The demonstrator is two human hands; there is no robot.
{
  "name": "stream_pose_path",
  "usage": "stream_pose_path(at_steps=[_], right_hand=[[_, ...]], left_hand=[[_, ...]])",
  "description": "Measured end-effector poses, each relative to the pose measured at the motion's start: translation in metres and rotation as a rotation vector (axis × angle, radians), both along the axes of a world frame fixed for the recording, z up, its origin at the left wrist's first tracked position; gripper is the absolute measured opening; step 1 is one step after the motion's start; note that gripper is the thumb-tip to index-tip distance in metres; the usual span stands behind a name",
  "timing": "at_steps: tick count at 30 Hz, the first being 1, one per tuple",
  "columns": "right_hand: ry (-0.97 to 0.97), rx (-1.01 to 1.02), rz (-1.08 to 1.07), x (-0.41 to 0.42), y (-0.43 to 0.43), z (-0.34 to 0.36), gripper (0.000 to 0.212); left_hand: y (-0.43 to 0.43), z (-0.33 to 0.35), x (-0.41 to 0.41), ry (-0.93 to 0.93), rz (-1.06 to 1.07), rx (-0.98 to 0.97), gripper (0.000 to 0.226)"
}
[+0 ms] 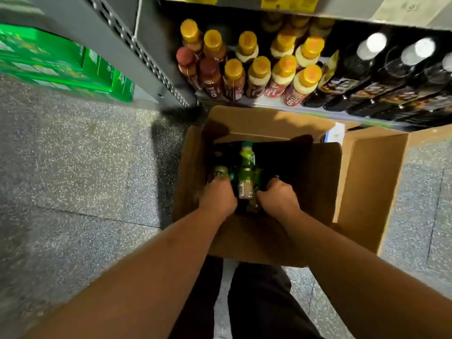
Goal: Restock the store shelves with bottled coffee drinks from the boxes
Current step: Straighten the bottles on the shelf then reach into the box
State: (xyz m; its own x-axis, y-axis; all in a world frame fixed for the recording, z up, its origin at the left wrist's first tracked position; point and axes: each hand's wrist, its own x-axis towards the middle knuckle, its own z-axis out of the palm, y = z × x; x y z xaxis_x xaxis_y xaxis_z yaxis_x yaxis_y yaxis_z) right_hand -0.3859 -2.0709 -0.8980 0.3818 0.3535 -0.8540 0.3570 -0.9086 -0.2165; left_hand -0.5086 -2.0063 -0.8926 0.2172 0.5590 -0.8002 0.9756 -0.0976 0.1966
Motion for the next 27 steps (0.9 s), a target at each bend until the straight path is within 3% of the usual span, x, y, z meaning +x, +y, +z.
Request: stream_pose_path(at_steps=[7,14,17,22,27], right_hand=[[0.026,0.043,-0.262,-0.033,0.008,-0.105,0.061],[0.019,0.070,-0.448,-0.042,0.005,-0.140,0.062],[0.047,0.050,-0.433,-0.043,0.005,-0.141,0.074],[0.110,-0.032,-0.495,-0.034,0.003,-0.124,0.049],[0.151,-0.038,-0.538,-0.029,-0.013,-0.089,0.064]], left_hand=[[0.003,-0.125,-0.021,0.157,0.301,-0.084,0.058],[-0.012,-0.180,-0.032,0.031,0.645,-0.190,0.071],[-0.011,-0.181,-0.033,0.011,0.669,-0.182,0.063],[-0.013,-0.160,-0.029,-0.058,0.779,-0.196,0.065],[-0.018,-0.108,-0.016,-0.176,0.869,-0.222,0.060]])
